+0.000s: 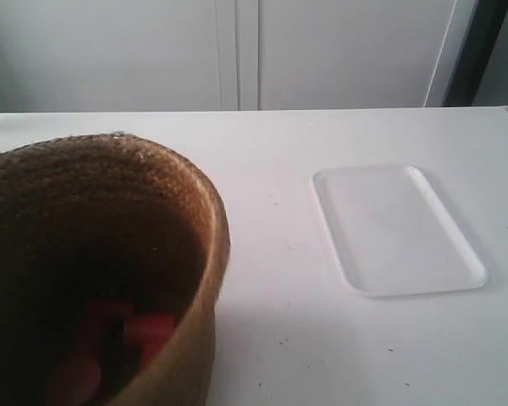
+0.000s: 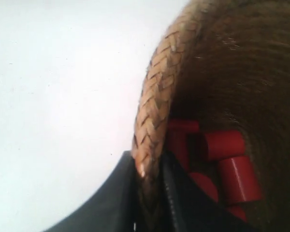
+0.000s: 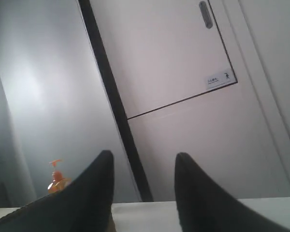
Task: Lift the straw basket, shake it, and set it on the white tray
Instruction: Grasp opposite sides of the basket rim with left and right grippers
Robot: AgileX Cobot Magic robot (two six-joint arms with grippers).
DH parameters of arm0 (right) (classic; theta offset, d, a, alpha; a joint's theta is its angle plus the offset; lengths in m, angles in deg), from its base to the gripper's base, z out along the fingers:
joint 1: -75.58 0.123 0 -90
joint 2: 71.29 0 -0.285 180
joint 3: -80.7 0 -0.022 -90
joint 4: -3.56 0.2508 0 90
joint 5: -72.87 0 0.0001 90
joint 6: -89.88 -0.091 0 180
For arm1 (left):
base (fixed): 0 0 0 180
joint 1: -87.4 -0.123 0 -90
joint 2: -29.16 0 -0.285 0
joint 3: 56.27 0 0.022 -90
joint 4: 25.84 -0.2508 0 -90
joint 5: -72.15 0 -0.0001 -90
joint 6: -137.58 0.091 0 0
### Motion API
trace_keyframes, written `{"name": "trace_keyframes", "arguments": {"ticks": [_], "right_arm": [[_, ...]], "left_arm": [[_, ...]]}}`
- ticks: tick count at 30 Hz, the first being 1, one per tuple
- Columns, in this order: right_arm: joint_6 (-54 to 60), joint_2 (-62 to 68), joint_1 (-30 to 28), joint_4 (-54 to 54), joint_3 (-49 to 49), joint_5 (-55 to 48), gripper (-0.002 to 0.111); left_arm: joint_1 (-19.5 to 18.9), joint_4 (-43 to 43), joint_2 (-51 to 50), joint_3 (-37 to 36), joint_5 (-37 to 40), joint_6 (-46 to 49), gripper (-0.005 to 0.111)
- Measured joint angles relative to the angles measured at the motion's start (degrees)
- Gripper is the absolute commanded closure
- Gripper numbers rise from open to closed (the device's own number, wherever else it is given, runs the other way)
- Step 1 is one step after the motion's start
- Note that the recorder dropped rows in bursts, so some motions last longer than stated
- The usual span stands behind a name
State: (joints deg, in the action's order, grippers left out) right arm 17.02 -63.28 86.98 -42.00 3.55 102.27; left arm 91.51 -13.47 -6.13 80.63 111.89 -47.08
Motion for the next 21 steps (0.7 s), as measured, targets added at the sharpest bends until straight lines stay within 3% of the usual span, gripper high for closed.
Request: {"name": "trace_keyframes", "arguments": {"ticks": [9, 16, 21], "right_arm": [[-12.9, 0.0, 0.0, -6.97, 0.0, 13.93, 0.069], [-33.48, 6.61, 0.0, -21.96, 2.42, 11.28, 0.068], [-38.53, 18.52, 0.0, -25.57, 6.24, 15.26, 0.045]], "left_arm": [[-0.04, 1.78, 0.0, 0.0, -0.4, 4.66, 0.107], [-0.04, 2.35, 0.0, 0.0, -0.4, 5.16, 0.107], [-0.04, 2.89, 0.0, 0.0, -0.4, 5.88, 0.107]]}}
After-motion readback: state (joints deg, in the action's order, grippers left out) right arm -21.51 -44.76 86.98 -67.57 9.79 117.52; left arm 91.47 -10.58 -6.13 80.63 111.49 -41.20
